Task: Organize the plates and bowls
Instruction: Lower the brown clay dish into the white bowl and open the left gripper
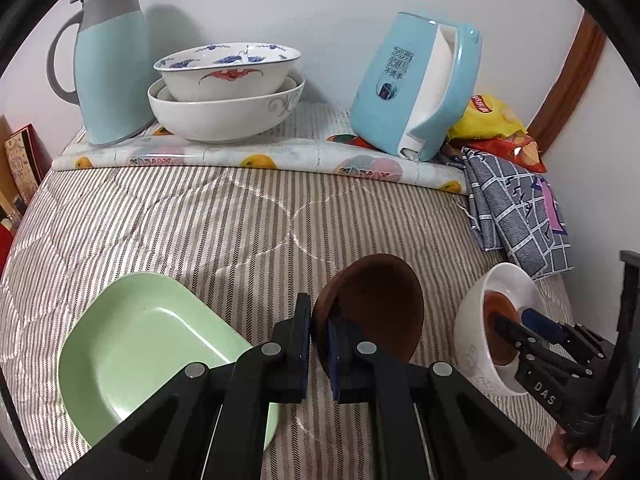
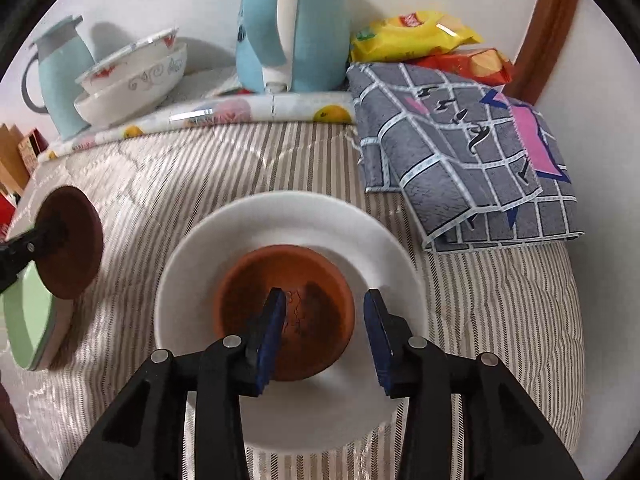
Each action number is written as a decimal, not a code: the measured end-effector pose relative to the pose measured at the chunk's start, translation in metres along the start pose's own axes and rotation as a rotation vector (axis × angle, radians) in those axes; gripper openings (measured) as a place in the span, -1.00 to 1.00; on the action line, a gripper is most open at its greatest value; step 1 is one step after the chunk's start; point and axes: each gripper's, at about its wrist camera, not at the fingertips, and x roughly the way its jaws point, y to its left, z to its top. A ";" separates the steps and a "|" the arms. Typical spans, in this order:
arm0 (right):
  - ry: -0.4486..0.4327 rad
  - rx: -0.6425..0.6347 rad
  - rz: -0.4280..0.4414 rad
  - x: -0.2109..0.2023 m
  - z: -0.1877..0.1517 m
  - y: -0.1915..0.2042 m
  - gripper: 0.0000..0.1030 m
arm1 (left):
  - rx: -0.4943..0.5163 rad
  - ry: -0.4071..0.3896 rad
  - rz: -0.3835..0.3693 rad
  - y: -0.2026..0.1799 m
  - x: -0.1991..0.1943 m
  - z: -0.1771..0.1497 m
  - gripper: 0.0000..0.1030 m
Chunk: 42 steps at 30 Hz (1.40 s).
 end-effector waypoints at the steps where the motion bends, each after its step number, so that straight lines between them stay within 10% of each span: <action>1: -0.010 0.004 0.008 -0.004 0.000 -0.002 -0.20 | -0.001 -0.002 -0.003 -0.002 -0.002 0.000 -0.85; 10: -0.117 0.081 0.030 -0.050 -0.010 -0.037 -0.10 | 0.036 -0.026 -0.056 -0.037 -0.016 0.000 -0.85; 42: -0.096 0.279 -0.028 -0.058 -0.073 -0.142 -0.09 | 0.150 0.080 -0.107 -0.135 0.030 -0.011 -0.85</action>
